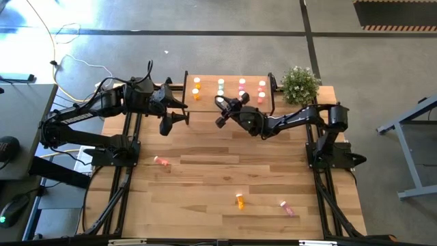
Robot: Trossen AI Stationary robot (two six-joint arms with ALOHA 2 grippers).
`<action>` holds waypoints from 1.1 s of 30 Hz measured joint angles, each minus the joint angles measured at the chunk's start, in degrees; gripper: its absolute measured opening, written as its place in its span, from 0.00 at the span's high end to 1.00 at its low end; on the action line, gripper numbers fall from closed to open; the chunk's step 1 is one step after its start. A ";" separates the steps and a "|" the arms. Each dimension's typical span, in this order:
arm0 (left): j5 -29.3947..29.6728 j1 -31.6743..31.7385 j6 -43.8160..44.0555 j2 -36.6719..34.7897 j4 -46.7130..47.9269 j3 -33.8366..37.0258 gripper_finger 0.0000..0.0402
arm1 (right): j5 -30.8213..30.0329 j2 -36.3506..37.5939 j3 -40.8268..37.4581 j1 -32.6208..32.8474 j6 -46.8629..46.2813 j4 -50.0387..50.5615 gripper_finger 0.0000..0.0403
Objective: Pick and place medicine bottles onto shelf by color
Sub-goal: Put the green pill bottle aligned with the other green pill bottles
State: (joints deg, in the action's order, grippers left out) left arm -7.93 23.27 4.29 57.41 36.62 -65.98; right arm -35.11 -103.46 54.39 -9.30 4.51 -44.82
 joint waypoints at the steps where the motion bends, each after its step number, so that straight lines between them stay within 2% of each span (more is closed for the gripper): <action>1: 0.00 0.00 0.00 0.00 0.00 0.00 0.47 | 0.72 0.00 0.00 -0.17 -0.43 0.04 0.74; 6: -0.02 0.00 -0.01 0.00 0.00 0.00 0.47 | 2.66 0.17 0.12 -0.85 -4.09 2.10 0.74; 12: -0.02 0.02 -0.02 0.00 0.00 0.00 0.47 | 2.67 0.17 0.13 -0.85 -4.11 2.45 0.74; 23: -0.02 0.02 -0.04 0.00 0.00 0.00 0.47 | 1.07 -0.11 -0.13 -0.60 -4.32 3.47 0.63; 33: -0.04 0.02 -0.04 0.00 0.00 0.00 0.47 | 0.83 -0.04 -0.11 0.09 -4.48 2.97 0.62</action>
State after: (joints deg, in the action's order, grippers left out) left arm -7.97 23.28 4.26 57.41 36.62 -65.98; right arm -34.28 -103.50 54.28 -9.21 0.03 -41.85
